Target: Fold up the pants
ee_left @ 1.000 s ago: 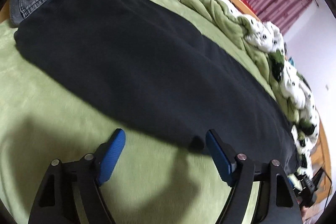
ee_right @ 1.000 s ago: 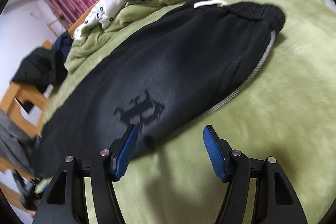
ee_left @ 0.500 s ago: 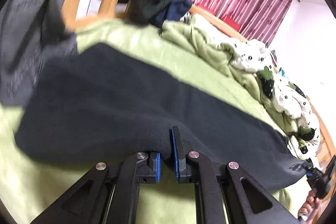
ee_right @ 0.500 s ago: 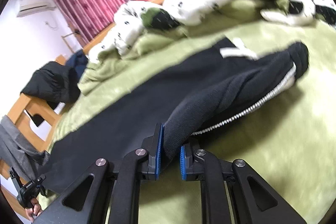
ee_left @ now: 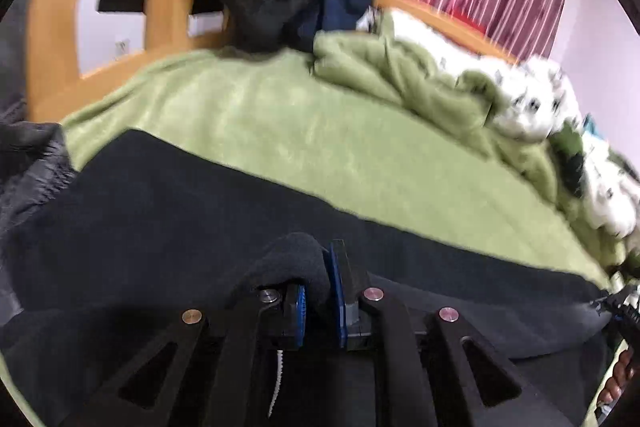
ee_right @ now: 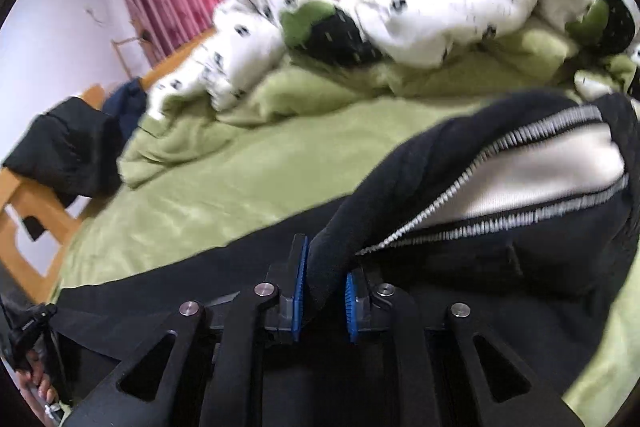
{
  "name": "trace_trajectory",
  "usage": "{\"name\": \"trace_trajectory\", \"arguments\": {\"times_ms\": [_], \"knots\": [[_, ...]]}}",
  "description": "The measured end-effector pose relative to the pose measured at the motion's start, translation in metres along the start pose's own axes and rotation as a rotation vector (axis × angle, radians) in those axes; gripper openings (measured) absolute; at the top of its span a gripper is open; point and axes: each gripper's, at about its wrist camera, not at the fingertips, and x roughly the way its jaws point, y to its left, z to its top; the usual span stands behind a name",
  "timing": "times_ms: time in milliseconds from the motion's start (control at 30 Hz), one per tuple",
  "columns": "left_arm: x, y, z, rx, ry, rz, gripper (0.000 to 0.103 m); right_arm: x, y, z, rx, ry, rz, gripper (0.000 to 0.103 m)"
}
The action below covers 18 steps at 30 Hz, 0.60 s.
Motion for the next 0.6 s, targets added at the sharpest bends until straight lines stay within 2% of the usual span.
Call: {"name": "trace_trajectory", "arguments": {"times_ms": [67, 100, 133, 167, 200, 233, 267, 300, 367, 500, 600], "knots": [[0.01, -0.004, -0.004, 0.022, 0.056, 0.036, 0.02, 0.019, -0.002, -0.004, 0.002, 0.051, -0.025, 0.032], [0.008, -0.006, -0.005, 0.028, 0.07, 0.043, 0.021, 0.025, -0.003, -0.007, -0.001, 0.082, -0.042, 0.034], [-0.001, -0.007, -0.007, 0.034, 0.073, 0.019, 0.024, 0.025, -0.003, -0.01, -0.006, 0.096, -0.053, 0.035], [-0.011, -0.006, -0.011, 0.036, 0.067, -0.004, 0.036, 0.021, -0.004, -0.013, -0.012, 0.099, -0.057, 0.037], [-0.023, -0.006, -0.015, 0.035, 0.06, -0.036, 0.054, 0.01, -0.004, -0.018, -0.021, 0.091, -0.051, 0.04], [-0.038, -0.004, -0.021, 0.032, 0.049, -0.071, 0.065, -0.005, -0.005, -0.023, -0.023, 0.078, -0.042, 0.052], [-0.055, -0.001, -0.03, 0.022, 0.027, -0.098, 0.08, -0.017, -0.007, -0.028, -0.021, 0.07, -0.037, 0.065], [-0.07, 0.002, -0.038, 0.009, 0.004, -0.115, 0.083, -0.036, -0.011, -0.035, -0.016, 0.052, -0.028, 0.069], [-0.096, 0.009, -0.06, -0.009, -0.007, -0.145, 0.084, -0.066, -0.017, -0.048, -0.02, 0.024, -0.012, 0.071], [-0.118, 0.029, -0.114, -0.094, 0.07, -0.175, 0.084, -0.101, -0.04, -0.079, -0.037, 0.043, -0.035, 0.076], [-0.118, 0.043, -0.148, -0.15, 0.124, -0.196, 0.084, -0.104, -0.065, -0.1, 0.034, 0.081, -0.069, 0.076]]}}
